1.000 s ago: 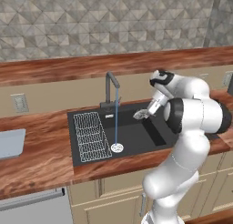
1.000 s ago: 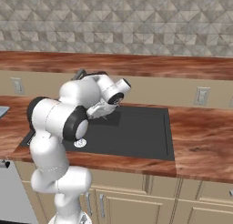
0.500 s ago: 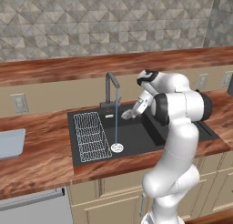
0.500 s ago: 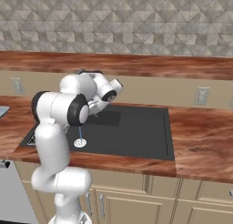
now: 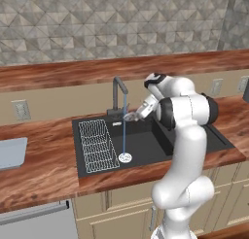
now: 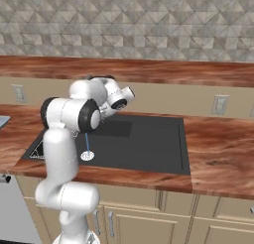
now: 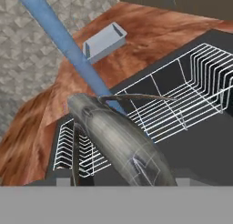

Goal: Take the fish out of the fridge, briefly rinse it in the sink, and place it on the tray next to the sink.

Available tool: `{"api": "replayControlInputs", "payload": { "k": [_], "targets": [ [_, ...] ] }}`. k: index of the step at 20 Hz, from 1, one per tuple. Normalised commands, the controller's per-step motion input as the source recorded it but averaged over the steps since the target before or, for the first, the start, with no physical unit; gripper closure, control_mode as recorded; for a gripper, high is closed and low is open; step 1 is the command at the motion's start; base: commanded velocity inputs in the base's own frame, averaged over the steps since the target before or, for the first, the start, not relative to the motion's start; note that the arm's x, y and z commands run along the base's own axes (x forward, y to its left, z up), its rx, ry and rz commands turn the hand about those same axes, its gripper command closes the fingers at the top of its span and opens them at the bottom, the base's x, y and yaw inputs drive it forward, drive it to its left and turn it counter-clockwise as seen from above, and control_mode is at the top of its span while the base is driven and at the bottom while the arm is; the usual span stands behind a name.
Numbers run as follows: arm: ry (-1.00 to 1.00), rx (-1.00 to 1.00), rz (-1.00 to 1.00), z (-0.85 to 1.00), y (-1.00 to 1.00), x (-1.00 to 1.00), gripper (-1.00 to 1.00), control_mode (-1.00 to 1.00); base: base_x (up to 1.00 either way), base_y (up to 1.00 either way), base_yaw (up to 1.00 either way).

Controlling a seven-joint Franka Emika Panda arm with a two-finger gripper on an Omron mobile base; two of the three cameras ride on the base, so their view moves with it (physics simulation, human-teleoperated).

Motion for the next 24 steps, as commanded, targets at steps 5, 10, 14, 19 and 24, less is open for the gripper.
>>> {"api": "replayControlInputs", "payload": {
  "k": [5,10,14,19,24],
  "targets": [
    [-0.04,0.04,-0.11,0.00,0.17,0.54,1.00,-1.00,0.00,0.00,0.00],
    [-0.01,0.00,-0.09,0.00,0.12,0.46,1.00,-1.00,0.00,0.00,0.00],
    [0.09,0.00,-0.01,-0.05,0.16,-0.28,1.00,-1.00,0.00,0.00,0.00],
    [0.17,0.00,0.00,-0.11,0.12,-0.93,1.00,-1.00,0.00,0.00,0.00],
    [0.02,0.00,0.00,-0.02,0.24,-0.90,1.00,-1.00,0.00,0.00,0.00]
  ]
}}
